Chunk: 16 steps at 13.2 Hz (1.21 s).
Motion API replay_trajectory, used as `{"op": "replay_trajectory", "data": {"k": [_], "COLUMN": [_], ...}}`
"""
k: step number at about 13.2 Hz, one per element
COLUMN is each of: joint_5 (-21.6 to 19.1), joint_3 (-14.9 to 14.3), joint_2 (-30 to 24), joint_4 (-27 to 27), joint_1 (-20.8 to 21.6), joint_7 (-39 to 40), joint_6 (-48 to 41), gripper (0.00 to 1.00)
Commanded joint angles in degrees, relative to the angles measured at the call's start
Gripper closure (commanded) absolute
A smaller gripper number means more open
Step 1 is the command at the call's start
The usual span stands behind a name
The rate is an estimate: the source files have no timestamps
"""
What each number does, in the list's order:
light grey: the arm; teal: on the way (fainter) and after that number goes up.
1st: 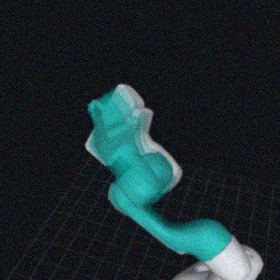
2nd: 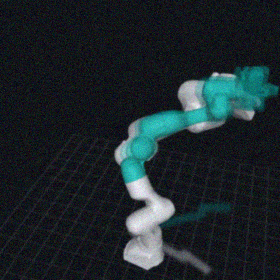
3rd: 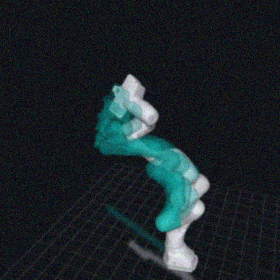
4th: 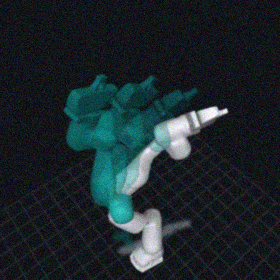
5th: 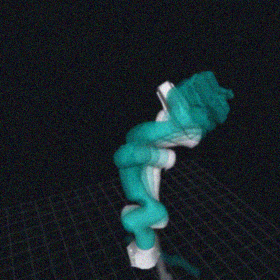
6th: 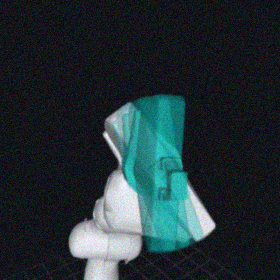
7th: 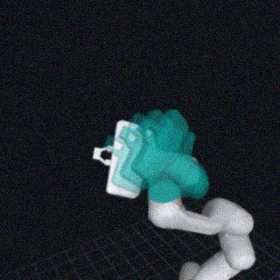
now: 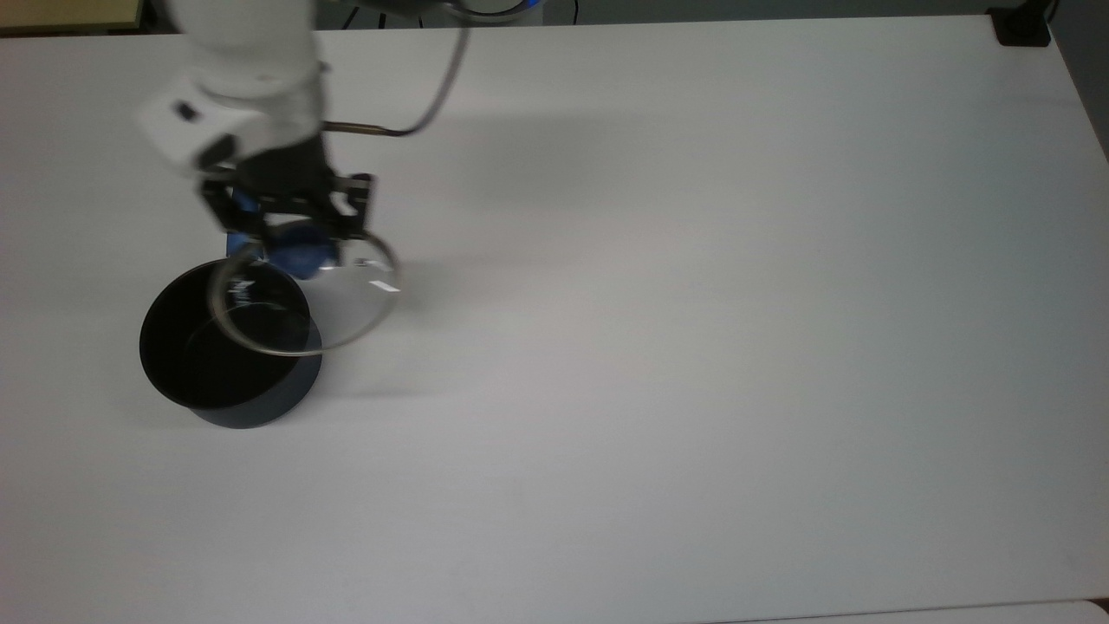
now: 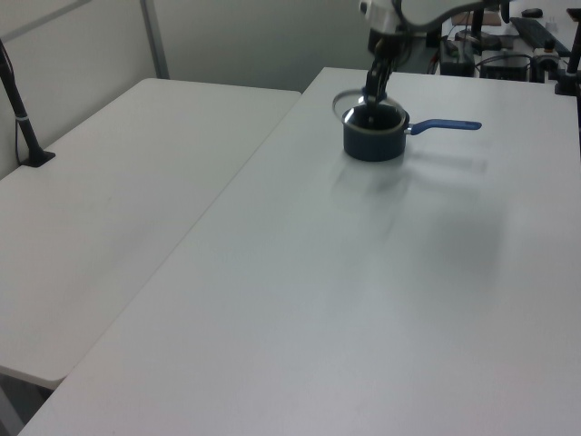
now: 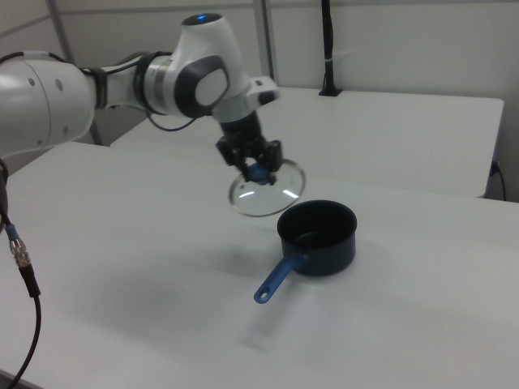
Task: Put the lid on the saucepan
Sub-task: 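Lower the glass lid onto the saucepan rim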
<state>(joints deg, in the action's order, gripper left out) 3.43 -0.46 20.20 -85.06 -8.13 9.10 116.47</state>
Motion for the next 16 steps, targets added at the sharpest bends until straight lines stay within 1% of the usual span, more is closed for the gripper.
{"op": "replay_trajectory", "data": {"k": [1, 2, 5, 8, 10, 13, 15, 16], "joint_5": [0.0, 0.0, 0.0, 0.0, 0.0, 0.0, -0.3, -0.6], "joint_3": [-0.1, -0.2, -0.2, -0.2, 0.0, 0.1, 0.0, 0.0], "joint_2": [5.1, 5.8, 7.5, 7.8, 9.0, 9.2, 9.6, 9.2], "joint_4": [7.0, 6.9, 6.5, 5.4, 5.3, 5.2, 5.1, 5.2], "joint_1": [-4.6, -5.7, -7.2, -7.2, -6.9, -6.6, -6.6, -6.6], "joint_7": [6.1, 7.2, 9.0, 8.7, 8.4, 8.4, 8.2, 8.2], "joint_6": [0.8, 3.9, 4.6, 4.6, 4.6, 4.6, 4.6, 4.6], "gripper": [0.57, 0.57, 0.57, 0.57, 0.53, 0.52, 0.0, 0.0]}}
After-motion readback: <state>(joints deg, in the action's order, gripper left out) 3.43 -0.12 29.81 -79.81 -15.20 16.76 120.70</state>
